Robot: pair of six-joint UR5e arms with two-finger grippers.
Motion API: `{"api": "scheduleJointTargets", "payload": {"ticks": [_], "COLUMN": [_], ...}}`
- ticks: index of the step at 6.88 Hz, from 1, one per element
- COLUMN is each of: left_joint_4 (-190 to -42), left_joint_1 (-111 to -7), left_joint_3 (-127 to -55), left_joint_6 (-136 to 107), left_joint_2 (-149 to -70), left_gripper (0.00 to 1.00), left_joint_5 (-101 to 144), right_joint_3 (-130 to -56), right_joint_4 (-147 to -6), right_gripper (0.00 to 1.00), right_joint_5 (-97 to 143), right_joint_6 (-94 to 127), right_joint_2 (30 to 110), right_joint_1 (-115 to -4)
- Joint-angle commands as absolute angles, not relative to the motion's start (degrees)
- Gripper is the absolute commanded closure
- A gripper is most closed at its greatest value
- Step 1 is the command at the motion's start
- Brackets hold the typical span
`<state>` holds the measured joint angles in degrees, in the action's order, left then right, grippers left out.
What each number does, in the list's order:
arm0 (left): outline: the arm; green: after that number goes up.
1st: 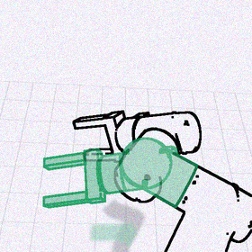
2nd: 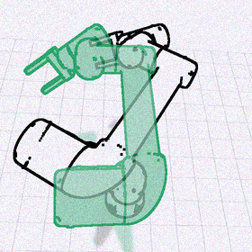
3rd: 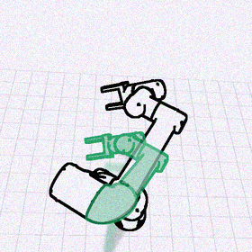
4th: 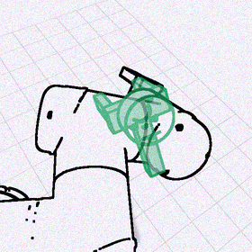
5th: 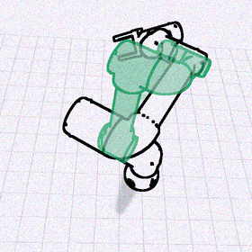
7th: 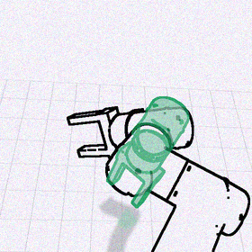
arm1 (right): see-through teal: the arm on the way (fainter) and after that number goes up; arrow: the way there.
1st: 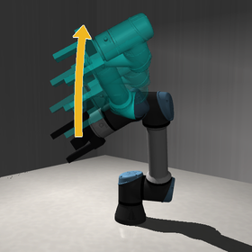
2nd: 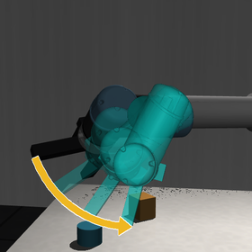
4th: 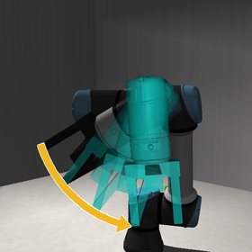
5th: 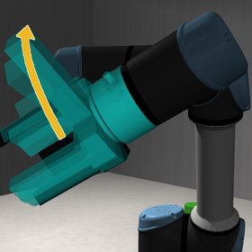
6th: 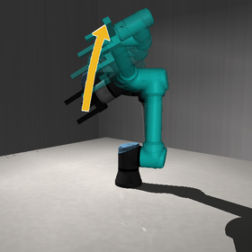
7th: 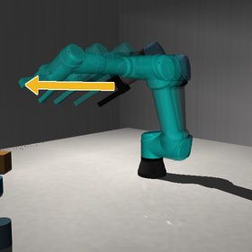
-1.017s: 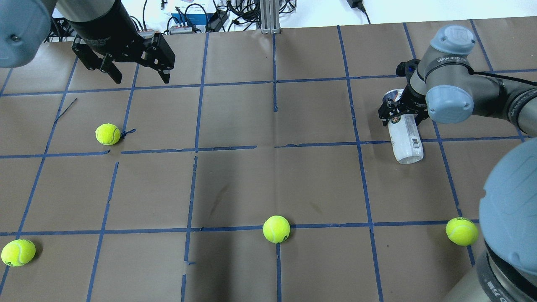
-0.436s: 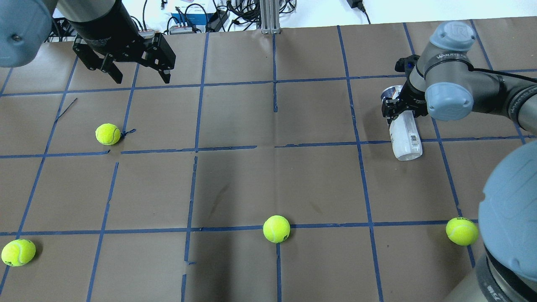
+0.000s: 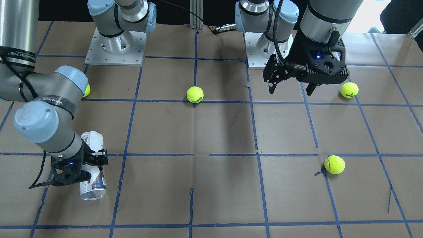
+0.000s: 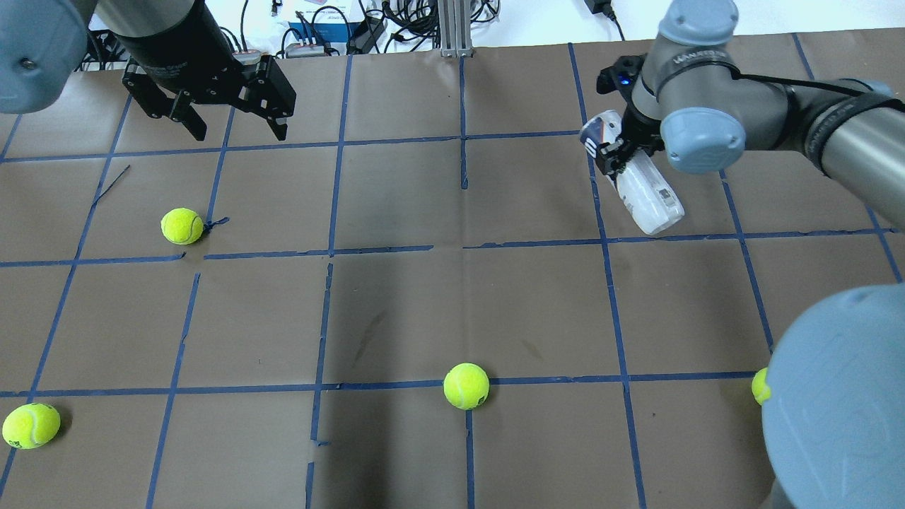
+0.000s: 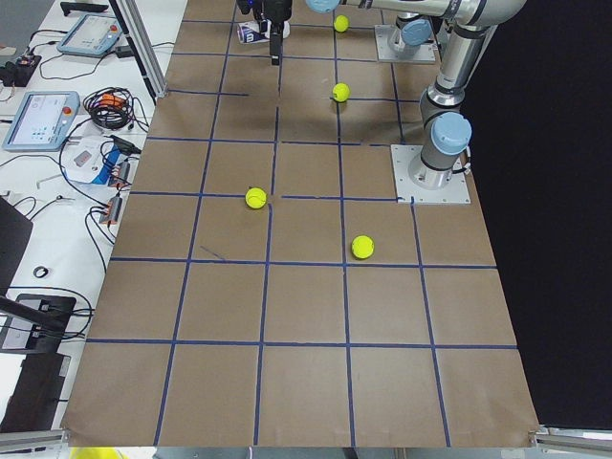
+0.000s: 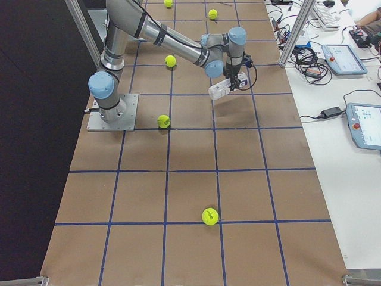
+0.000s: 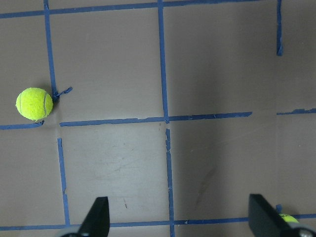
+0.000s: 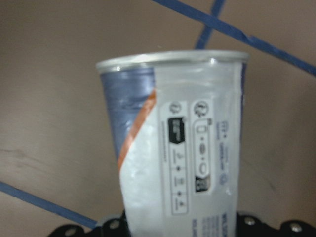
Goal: Lift up tennis ball bucket
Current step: 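Carry the can with the right gripper toward the table center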
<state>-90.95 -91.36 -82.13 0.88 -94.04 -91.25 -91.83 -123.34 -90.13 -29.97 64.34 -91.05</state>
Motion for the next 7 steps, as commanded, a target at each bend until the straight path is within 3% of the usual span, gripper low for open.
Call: {"api": "scheduleJointTargets", "payload": {"ticks": [1, 3, 7], "left_joint_4": [-90.97, -90.97, -91.05], "left_joint_1": [-91.23, -91.23, -90.1], "left_joint_3": [-82.09, -82.09, -81.74], "left_joint_6": [0.88, 0.88, 0.97], "left_joint_2": [-94.04, -94.04, -94.04], "left_gripper": [0.0, 0.0, 0.0], "left_joint_5": [-91.32, -91.23, -90.71], "right_joint_3": [-83.71, -77.98, -78.13], "right_joint_4": [-124.1, -124.63, -130.87], "right_gripper": [0.43, 0.42, 0.36], "right_joint_5": [-90.26, -90.35, -92.27], "right_joint_6": [-45.18, -55.41, -67.02], "right_joint_2": [60.93, 55.92, 51.24], "right_joint_1": [-102.18, -106.59, -110.74]}}
